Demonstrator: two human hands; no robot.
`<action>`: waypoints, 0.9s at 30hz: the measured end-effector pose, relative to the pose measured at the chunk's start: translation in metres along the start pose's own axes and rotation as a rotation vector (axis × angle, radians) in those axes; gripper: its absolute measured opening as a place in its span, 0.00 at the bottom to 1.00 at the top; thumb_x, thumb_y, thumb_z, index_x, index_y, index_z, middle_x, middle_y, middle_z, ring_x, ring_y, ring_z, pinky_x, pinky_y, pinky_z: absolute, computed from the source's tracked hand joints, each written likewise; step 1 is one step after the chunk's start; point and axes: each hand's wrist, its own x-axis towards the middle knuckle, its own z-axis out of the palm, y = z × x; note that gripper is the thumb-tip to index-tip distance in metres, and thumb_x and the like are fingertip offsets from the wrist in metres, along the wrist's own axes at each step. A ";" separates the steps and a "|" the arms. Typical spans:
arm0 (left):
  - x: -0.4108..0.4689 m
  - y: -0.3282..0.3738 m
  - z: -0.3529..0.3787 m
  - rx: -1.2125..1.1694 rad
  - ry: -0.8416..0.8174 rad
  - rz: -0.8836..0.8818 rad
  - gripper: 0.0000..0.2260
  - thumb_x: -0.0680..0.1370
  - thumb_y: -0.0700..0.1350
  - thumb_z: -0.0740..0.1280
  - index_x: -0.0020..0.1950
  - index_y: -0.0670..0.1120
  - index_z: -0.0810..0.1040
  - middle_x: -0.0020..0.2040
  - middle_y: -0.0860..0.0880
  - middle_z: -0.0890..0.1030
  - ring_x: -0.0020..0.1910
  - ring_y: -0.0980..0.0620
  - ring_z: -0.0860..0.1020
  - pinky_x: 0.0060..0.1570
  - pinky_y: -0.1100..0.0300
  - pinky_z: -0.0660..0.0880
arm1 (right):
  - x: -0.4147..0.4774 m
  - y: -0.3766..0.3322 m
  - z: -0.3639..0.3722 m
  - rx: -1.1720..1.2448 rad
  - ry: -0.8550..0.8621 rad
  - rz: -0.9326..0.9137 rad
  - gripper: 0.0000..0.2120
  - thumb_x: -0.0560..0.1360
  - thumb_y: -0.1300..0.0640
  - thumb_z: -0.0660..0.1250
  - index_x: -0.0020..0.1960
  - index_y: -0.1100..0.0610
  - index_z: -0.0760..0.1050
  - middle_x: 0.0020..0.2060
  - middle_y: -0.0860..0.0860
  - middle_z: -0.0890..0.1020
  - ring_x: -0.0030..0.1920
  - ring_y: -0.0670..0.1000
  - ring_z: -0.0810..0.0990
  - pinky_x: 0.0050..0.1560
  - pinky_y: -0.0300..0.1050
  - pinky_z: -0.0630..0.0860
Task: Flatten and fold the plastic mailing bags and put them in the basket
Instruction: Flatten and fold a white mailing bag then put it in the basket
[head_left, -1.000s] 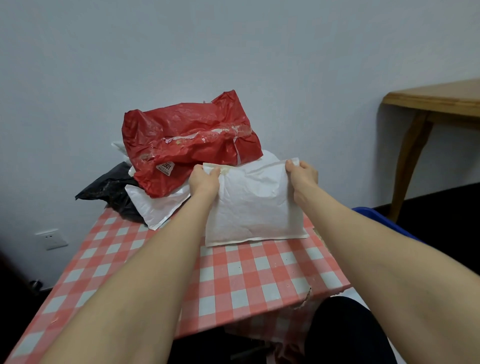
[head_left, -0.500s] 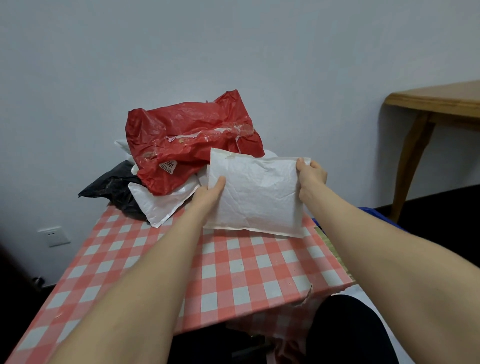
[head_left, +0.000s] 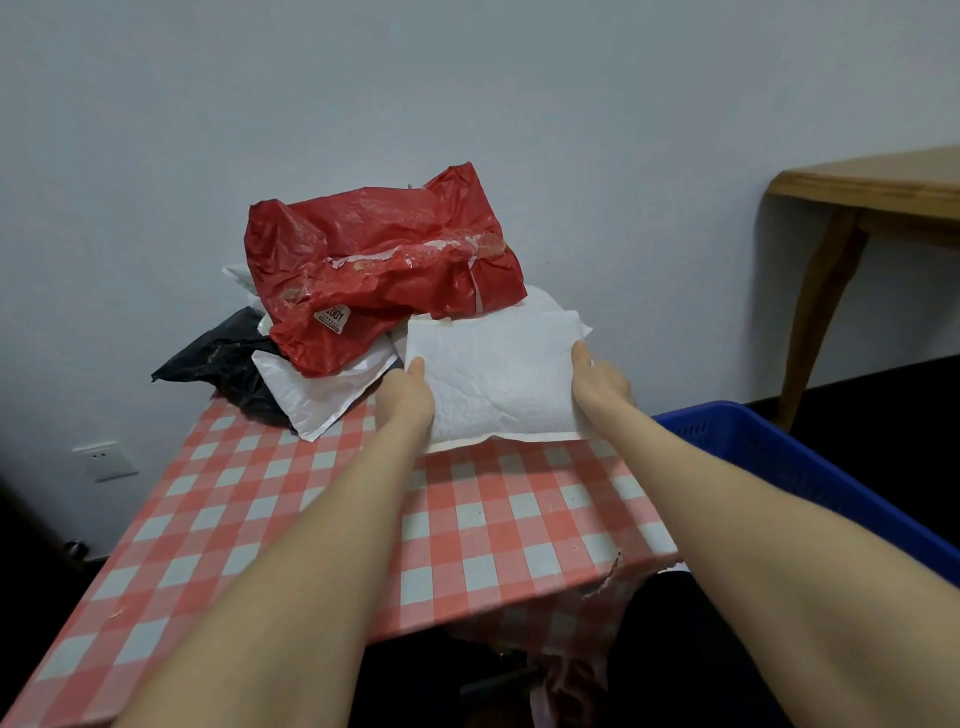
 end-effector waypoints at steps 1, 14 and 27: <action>0.002 -0.003 0.000 0.041 -0.003 -0.010 0.22 0.83 0.52 0.53 0.66 0.36 0.71 0.65 0.38 0.74 0.64 0.38 0.72 0.61 0.52 0.67 | 0.000 0.002 0.001 -0.025 0.012 -0.002 0.35 0.80 0.36 0.44 0.68 0.62 0.70 0.65 0.60 0.74 0.63 0.62 0.73 0.62 0.55 0.68; -0.005 -0.018 0.001 0.425 -0.301 0.023 0.31 0.75 0.58 0.59 0.73 0.41 0.62 0.70 0.41 0.70 0.66 0.39 0.71 0.65 0.47 0.69 | -0.004 0.010 0.003 -0.214 -0.075 0.016 0.22 0.80 0.59 0.55 0.72 0.62 0.59 0.67 0.61 0.71 0.64 0.63 0.72 0.60 0.51 0.70; 0.000 -0.019 0.015 0.608 -0.341 0.489 0.25 0.81 0.48 0.50 0.78 0.48 0.51 0.79 0.46 0.51 0.76 0.42 0.51 0.74 0.45 0.53 | -0.016 -0.034 0.039 -0.777 -0.185 -0.678 0.24 0.80 0.47 0.52 0.76 0.44 0.57 0.78 0.51 0.53 0.78 0.57 0.45 0.75 0.57 0.48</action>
